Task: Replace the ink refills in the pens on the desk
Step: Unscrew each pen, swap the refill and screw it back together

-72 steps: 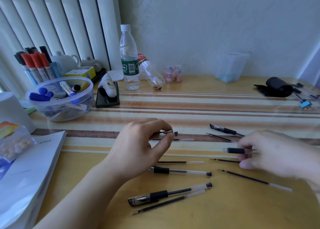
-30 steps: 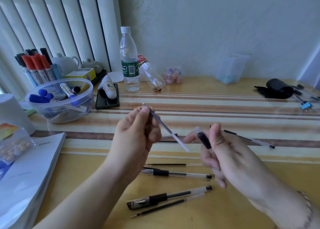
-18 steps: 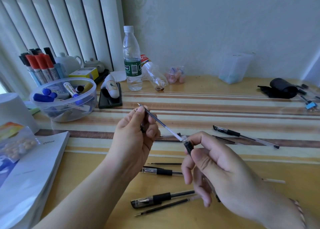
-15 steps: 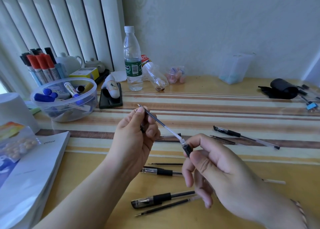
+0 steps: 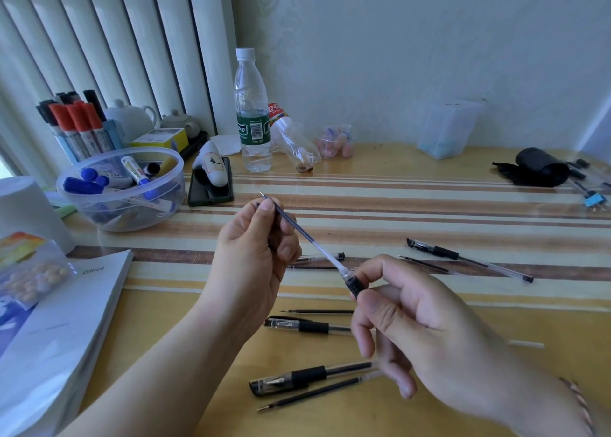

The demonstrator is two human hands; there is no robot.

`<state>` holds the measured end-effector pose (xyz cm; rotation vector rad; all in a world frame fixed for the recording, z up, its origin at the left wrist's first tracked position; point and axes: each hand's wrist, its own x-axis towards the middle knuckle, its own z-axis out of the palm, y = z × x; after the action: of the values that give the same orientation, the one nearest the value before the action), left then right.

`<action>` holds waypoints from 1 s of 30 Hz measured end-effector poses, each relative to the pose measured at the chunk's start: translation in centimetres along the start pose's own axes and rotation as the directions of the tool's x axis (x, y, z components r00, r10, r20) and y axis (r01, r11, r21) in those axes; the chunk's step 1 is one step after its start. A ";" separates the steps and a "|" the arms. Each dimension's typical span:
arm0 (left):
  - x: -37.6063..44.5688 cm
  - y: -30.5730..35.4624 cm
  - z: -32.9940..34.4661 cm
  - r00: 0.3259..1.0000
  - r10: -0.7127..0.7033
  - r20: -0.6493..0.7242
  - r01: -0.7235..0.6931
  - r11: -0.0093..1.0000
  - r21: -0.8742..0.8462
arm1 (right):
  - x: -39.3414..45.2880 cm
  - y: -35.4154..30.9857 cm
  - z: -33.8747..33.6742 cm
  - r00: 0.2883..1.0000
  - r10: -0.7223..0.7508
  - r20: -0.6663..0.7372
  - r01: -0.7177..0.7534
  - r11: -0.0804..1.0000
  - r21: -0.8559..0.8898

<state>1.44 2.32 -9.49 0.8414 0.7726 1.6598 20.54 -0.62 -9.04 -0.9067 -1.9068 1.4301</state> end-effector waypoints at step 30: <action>-1.2 -0.4 0.1 0.897 0.102 0.429 -0.295 0.862 0.413 | 0.1 -0.6 -0.4 0.992 0.019 -0.121 -0.026 0.998 -0.054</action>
<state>1.94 1.21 -9.99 1.6006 0.8298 1.4209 20.73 -0.43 -8.37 -1.0208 -1.8602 1.3101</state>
